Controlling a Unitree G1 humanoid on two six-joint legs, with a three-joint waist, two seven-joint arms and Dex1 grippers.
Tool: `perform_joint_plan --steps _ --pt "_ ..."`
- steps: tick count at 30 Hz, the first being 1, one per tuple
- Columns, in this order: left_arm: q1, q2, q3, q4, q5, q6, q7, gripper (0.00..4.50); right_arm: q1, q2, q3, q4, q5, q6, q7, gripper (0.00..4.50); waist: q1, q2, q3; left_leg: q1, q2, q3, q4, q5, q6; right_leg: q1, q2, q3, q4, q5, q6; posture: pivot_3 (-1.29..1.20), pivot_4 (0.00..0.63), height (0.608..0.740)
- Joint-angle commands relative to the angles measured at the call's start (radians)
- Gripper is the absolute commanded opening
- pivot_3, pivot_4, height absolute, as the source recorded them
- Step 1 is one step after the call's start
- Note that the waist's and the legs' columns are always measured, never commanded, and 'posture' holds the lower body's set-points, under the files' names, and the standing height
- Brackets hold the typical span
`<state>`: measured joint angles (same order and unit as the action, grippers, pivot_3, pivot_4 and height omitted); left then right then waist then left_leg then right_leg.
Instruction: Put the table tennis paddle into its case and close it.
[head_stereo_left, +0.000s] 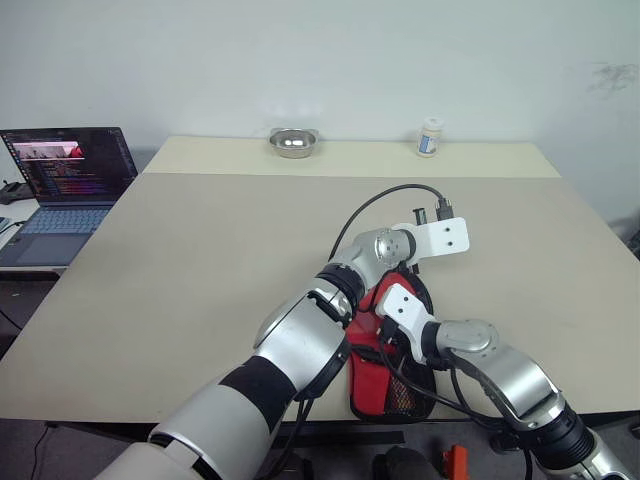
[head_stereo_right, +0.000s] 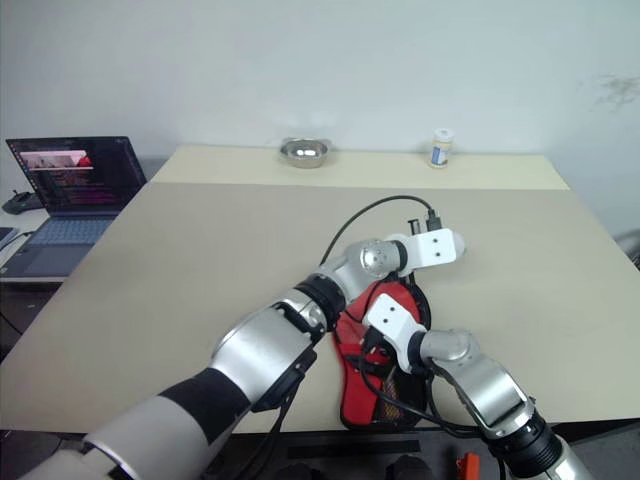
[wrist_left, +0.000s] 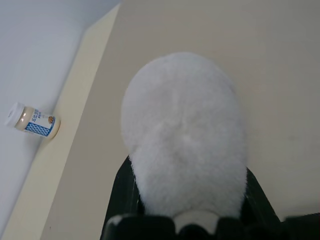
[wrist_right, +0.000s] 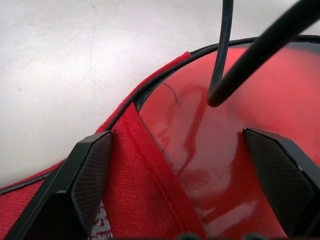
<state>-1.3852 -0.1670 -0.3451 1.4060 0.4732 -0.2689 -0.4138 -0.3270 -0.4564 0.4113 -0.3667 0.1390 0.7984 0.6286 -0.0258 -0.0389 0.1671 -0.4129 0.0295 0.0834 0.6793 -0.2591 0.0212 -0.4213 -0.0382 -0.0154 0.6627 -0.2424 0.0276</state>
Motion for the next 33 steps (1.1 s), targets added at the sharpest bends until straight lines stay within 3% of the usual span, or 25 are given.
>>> perform_joint_plan --steps 1,10,21,26,33 --pt "-0.005 -0.089 0.004 -0.036 -0.013 -0.024 -0.044 1.16 0.042 0.005 0.063 0.084 0.001 0.074 0.013 4.50 0.000 0.000 0.000 0.000 0.000 0.000 0.000 0.000 0.000 0.000 0.000 0.000 0.000 0.000 0.000 0.00 0.150 0.740" --pt "0.012 -0.083 0.014 -0.039 -0.024 -0.021 -0.105 4.40 0.026 0.008 0.053 0.099 -0.008 0.066 0.012 4.50 -0.002 0.000 -0.001 0.002 0.000 0.000 0.000 0.000 0.000 0.001 0.000 0.001 0.000 0.000 0.001 0.00 0.150 0.740" --pt "0.013 -0.045 0.057 -0.047 -0.064 -0.027 -0.111 4.46 -0.005 0.011 0.012 0.140 -0.013 0.049 0.002 4.50 -0.003 0.000 -0.002 0.005 0.000 0.000 0.000 0.000 0.000 0.003 0.001 0.001 0.001 -0.001 0.002 0.00 0.150 0.740" --pt "-0.033 0.068 0.182 -0.080 -0.179 -0.046 -0.111 4.46 -0.010 0.013 -0.089 0.051 0.023 0.103 -0.027 4.50 -0.001 0.000 -0.002 0.005 0.000 0.000 0.000 0.000 0.000 0.003 0.000 0.001 0.001 -0.001 0.002 0.00 0.150 0.740" --pt "0.014 0.216 0.300 -0.138 -0.315 -0.040 -0.291 4.46 0.001 -0.003 -0.263 -0.231 0.143 0.296 -0.048 4.50 0.000 0.001 -0.001 -0.002 0.001 0.000 0.000 0.000 0.000 -0.002 0.000 0.000 0.000 0.002 -0.003 0.00 0.150 0.740"
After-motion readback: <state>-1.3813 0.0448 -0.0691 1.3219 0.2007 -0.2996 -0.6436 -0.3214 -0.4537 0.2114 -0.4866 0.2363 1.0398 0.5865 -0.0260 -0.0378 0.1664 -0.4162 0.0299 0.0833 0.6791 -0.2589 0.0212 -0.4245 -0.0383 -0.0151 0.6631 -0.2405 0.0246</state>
